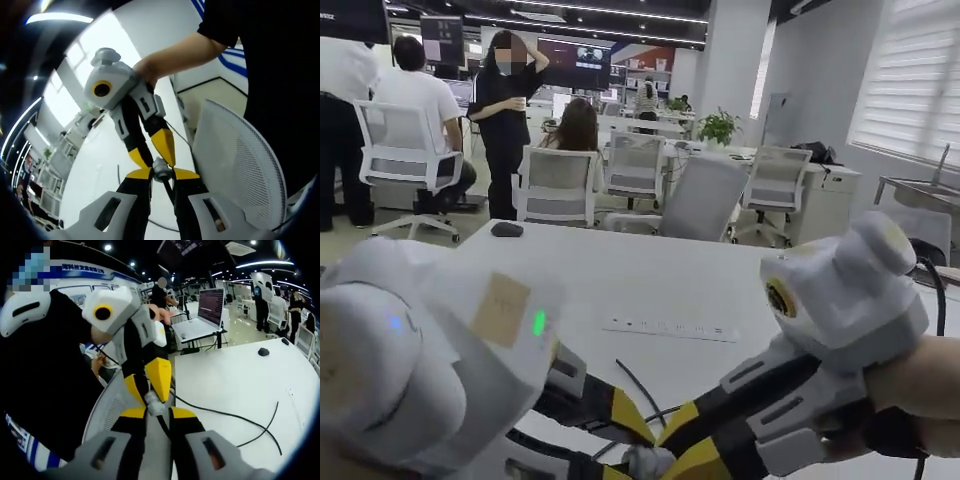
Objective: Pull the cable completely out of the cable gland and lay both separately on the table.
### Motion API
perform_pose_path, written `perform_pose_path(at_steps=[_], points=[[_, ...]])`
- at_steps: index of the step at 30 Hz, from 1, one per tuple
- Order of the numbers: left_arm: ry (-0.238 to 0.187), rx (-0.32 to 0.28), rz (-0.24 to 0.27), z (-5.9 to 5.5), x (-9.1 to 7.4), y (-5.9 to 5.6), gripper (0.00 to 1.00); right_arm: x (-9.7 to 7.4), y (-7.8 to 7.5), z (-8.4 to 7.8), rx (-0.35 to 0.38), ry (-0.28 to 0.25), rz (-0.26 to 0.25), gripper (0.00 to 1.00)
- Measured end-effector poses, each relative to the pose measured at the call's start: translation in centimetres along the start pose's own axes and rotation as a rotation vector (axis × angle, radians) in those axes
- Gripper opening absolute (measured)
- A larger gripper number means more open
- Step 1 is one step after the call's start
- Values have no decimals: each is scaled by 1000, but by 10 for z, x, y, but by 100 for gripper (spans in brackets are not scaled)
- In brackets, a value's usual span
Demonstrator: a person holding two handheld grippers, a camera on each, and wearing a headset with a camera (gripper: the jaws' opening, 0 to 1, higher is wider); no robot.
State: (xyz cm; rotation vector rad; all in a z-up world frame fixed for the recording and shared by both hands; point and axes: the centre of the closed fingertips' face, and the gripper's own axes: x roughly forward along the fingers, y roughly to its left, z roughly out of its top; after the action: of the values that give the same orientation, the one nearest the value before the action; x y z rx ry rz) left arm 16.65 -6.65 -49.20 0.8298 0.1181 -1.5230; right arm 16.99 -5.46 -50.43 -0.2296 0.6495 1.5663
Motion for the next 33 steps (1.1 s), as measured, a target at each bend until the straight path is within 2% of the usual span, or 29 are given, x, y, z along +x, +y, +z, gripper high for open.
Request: perform_pose_path(at_steps=[2,4,6,7,8,9,12,14,15,16,17,18,19,20,21,22,24,25,29,32,33], points=[[-5,6,-2,2,0,0,16,1,6,-2,-35,34,32,13],[-6,2,-17,2,0,-2,16,3,6,-2,-66,55,21,13],[19,-16,7,-2,1,2,16,4,0,-1,-71,62,-26,13],[26,-75,17,-5,1,4,16,4,-1,-1,-65,61,-40,12],[28,-95,23,-6,0,5,16,4,-2,0,-73,61,-55,12],[34,-99,34,-8,0,8,16,4,-7,2,-118,60,-95,12],[50,-141,45,-13,-1,10,16,6,-8,3,-117,66,-142,12],[63,-164,47,-16,-1,12,16,7,-12,4,-169,87,-198,11],[79,-212,52,-20,-1,13,16,7,-14,4,-180,91,-210,11],[80,-255,44,-22,0,13,16,8,-16,4,-221,109,-246,11],[71,-305,26,-21,1,12,16,9,-16,3,-249,123,-253,11],[73,-335,20,-23,2,13,16,9,-17,2,-294,148,-286,11],[73,-329,15,-24,2,14,16,10,-17,2,-325,167,-303,11],[72,-353,9,-25,3,13,16,10,-17,1,-379,194,-331,11],[70,-361,2,-25,3,13,15,10,-16,0,-398,208,-344,11],[68,-393,-11,-26,4,11,15,10,-16,0,-455,228,-370,11],[56,-435,-24,-25,4,11,15,10,-16,-1,-496,248,-406,11],[50,-443,-27,-25,5,12,15,9,-17,-1,-543,265,-431,11],[26,-494,-44,-24,6,11,15,7,-16,-4,-634,310,-487,11],[28,-487,-51,-22,9,7,15,8,-15,-7,-632,324,-477,12],[38,-444,-49,-21,10,5,16,7,-16,-9,-611,331,-462,13]])
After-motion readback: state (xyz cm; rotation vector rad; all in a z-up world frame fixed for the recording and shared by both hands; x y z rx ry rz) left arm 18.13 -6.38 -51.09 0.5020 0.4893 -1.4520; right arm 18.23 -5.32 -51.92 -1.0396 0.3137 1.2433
